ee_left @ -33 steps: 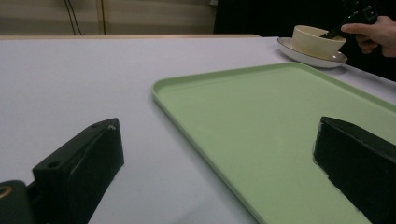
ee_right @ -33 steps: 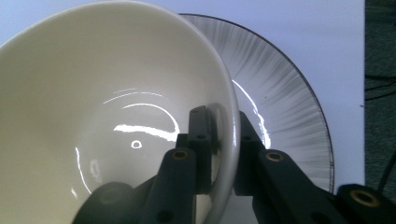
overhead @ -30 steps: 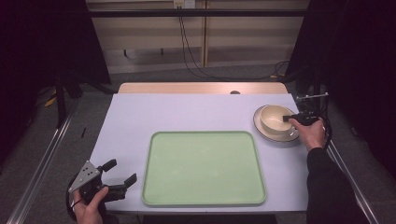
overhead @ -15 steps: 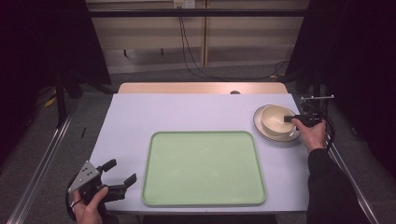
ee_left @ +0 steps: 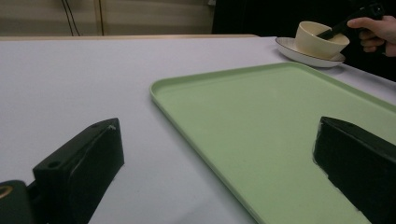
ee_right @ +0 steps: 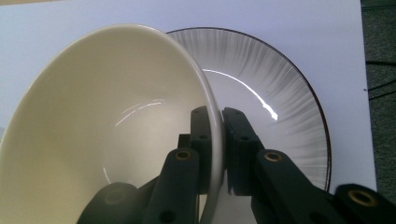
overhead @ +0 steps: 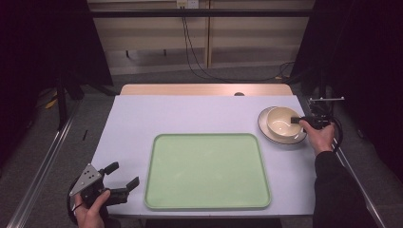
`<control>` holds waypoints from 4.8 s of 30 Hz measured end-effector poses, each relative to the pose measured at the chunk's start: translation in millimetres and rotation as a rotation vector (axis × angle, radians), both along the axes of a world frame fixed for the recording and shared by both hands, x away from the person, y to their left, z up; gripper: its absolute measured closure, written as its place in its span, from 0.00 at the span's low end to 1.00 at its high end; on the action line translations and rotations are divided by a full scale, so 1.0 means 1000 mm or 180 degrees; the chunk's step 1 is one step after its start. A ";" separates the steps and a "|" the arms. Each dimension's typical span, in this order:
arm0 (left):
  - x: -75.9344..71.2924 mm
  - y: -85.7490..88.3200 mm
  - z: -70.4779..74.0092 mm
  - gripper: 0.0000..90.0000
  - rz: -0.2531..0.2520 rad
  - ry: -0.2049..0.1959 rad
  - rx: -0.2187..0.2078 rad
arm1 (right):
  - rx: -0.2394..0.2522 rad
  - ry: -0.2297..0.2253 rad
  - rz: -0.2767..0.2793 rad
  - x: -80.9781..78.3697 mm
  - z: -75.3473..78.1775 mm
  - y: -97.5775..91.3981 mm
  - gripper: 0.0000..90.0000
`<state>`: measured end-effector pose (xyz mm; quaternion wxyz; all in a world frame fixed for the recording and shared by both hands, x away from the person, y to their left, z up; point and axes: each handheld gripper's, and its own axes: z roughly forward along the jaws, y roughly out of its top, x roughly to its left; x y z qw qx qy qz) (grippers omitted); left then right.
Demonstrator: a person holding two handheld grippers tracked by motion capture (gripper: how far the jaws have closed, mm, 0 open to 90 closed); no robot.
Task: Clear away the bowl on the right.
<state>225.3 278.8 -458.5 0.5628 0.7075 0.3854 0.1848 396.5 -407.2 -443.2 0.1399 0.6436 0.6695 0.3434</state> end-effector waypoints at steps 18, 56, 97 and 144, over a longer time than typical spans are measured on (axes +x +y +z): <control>-0.001 0.001 0.000 0.02 0.0040 -0.0027 0.0011 | 0.0166 -0.0201 0.0036 -0.010 0.019 -0.003 0.93; -0.001 0.001 0.001 0.02 0.0026 -0.0035 0.0021 | 0.0318 -0.0555 0.0588 -0.026 0.075 0.022 0.93; -0.001 0.000 0.001 0.02 0.0015 -0.0037 0.0028 | 0.0340 -0.0340 0.1119 -0.013 0.068 0.094 0.92; -0.001 0.001 0.001 0.02 -0.0006 -0.0033 0.0030 | -0.0002 0.0268 0.1284 0.005 0.009 0.140 0.92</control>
